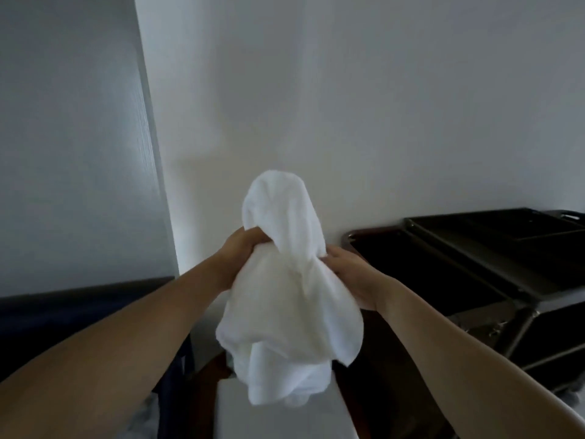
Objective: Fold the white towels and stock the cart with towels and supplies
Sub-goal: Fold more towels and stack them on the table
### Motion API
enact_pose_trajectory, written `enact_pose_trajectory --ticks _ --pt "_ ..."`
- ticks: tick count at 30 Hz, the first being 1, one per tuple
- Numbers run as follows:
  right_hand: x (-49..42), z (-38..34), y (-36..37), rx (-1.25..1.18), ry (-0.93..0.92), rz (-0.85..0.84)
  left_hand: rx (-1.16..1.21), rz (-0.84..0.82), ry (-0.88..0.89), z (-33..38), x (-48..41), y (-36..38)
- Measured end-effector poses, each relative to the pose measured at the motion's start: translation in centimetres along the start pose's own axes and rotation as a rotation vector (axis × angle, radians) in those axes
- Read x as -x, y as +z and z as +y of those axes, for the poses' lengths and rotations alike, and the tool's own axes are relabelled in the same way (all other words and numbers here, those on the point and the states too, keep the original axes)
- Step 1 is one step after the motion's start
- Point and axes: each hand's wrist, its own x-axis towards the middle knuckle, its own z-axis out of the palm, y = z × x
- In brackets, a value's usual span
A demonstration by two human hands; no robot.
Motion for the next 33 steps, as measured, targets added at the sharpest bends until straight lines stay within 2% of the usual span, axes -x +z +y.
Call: enact_pose_trajectory --ticks 4,5,8,9,11,13,15,19,21,23,27,30,33 --pt "-0.8 2.9 -2.7 -0.001 0.054 0.171 -0.071 -0.060 -0.173 -6.0 -1.2 0.7" --pt "-1.3 3.9 -3.1 0.015 0.085 0.183 -0.135 -0.088 -0.246 -7.9 -0.9 0.7" --pt "-2.2 7.2 -2.9 0.111 0.227 0.179 -0.587 -0.151 -0.480 -13.5 0.2 0.3" --pt "-2.3 8.4 -2.5 0.144 0.284 0.160 -0.664 -0.160 -0.553 -15.1 0.5 -0.1" --pt "-2.3 10.1 -1.3 0.158 0.363 0.139 -0.633 -0.147 -0.646 -17.2 0.7 -0.8" --pt "-2.3 11.1 -0.1 0.056 0.388 0.150 -0.621 -0.218 -0.594 -17.4 0.9 -0.7" --pt "-2.2 10.4 1.0 -0.079 0.382 0.121 -0.706 -0.278 -0.462 -16.4 0.9 0.3" --pt "-2.2 6.8 2.1 -0.214 0.341 -0.071 -0.591 -0.316 -0.197 -13.8 0.4 3.5" --pt "-1.6 5.4 1.9 -0.108 0.281 -0.156 -0.602 -0.206 -0.137 -13.4 0.4 3.8" --pt "-1.0 4.7 1.2 0.132 0.139 -0.196 -0.564 -0.069 -0.117 -12.7 0.3 3.2" --pt "-0.5 4.9 -1.1 0.447 -0.090 -0.095 -0.187 0.022 -0.088 -8.7 0.8 2.4" --pt "0.1 5.4 -1.8 0.619 -0.094 -0.088 -0.052 -0.064 -0.035 -5.3 0.7 1.6" --pt "0.5 5.0 -1.9 0.517 -0.099 -0.114 -0.042 -0.202 0.005 -2.6 0.9 0.9"
